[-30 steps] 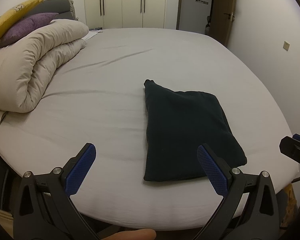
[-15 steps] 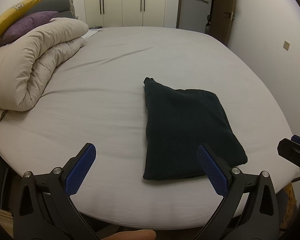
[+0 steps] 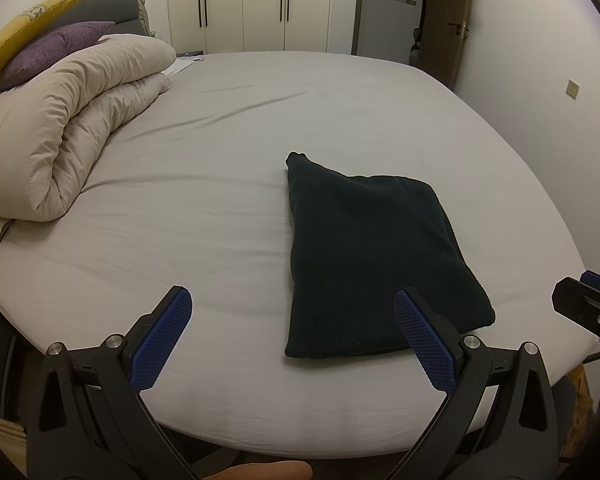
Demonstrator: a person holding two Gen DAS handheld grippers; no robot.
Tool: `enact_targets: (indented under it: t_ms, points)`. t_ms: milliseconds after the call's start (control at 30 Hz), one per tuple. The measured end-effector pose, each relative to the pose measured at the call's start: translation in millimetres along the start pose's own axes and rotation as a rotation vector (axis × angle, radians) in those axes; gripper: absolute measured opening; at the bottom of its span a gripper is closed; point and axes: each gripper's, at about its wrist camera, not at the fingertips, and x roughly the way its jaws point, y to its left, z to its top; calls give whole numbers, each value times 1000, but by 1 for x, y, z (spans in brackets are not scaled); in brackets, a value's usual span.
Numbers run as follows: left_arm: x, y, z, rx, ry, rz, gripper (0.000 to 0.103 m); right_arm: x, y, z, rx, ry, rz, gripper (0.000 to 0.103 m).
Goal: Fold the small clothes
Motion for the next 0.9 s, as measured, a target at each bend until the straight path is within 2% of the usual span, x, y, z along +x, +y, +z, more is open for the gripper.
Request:
enact_targets:
  t_ms: [900]
  points:
    - [0,-1,0,0,1,0,103,1,-1,0,-2,1,1,103]
